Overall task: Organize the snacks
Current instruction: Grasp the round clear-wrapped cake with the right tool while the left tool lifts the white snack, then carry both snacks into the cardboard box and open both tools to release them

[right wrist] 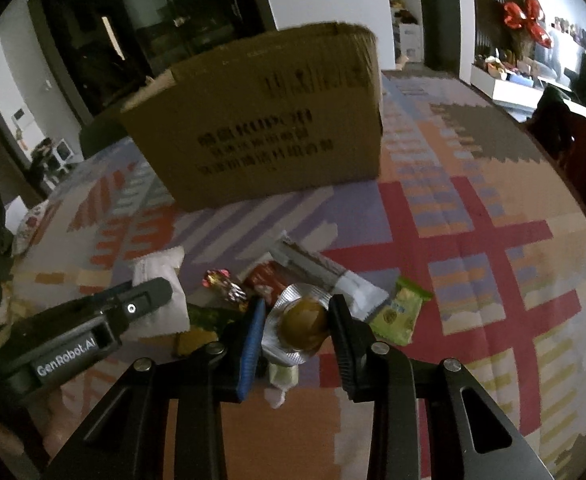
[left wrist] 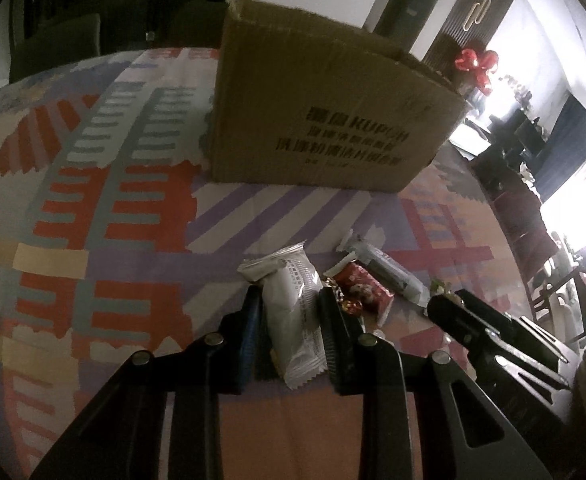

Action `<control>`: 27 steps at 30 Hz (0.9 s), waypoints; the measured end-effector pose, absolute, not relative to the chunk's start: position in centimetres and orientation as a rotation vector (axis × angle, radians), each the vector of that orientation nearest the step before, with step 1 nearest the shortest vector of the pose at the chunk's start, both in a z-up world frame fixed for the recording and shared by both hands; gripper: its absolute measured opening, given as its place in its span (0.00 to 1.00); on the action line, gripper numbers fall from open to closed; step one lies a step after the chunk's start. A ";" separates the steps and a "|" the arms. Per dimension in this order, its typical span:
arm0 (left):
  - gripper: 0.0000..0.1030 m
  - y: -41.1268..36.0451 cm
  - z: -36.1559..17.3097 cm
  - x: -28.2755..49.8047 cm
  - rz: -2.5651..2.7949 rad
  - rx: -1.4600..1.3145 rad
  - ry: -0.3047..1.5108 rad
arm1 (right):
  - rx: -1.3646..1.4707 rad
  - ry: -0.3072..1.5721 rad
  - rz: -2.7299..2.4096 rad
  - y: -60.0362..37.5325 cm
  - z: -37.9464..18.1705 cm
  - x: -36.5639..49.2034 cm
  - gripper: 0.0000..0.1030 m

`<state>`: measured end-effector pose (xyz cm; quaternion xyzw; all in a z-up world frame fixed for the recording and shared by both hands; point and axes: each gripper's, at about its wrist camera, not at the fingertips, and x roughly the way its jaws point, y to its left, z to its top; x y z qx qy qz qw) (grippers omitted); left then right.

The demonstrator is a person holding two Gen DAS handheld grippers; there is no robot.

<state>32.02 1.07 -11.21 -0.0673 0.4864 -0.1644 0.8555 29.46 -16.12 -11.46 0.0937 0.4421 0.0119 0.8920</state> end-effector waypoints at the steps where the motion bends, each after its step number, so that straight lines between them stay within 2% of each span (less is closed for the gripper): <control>1: 0.27 1.1 -10.9 31.8 -0.343 -0.138 1.016 | 0.193 0.911 0.031 -16.1 -11.1 29.3 0.33; 27: 0.27 0.5 1.7 31.1 -0.351 -0.080 0.764 | 0.101 0.670 0.135 -16.0 -0.1 29.8 0.33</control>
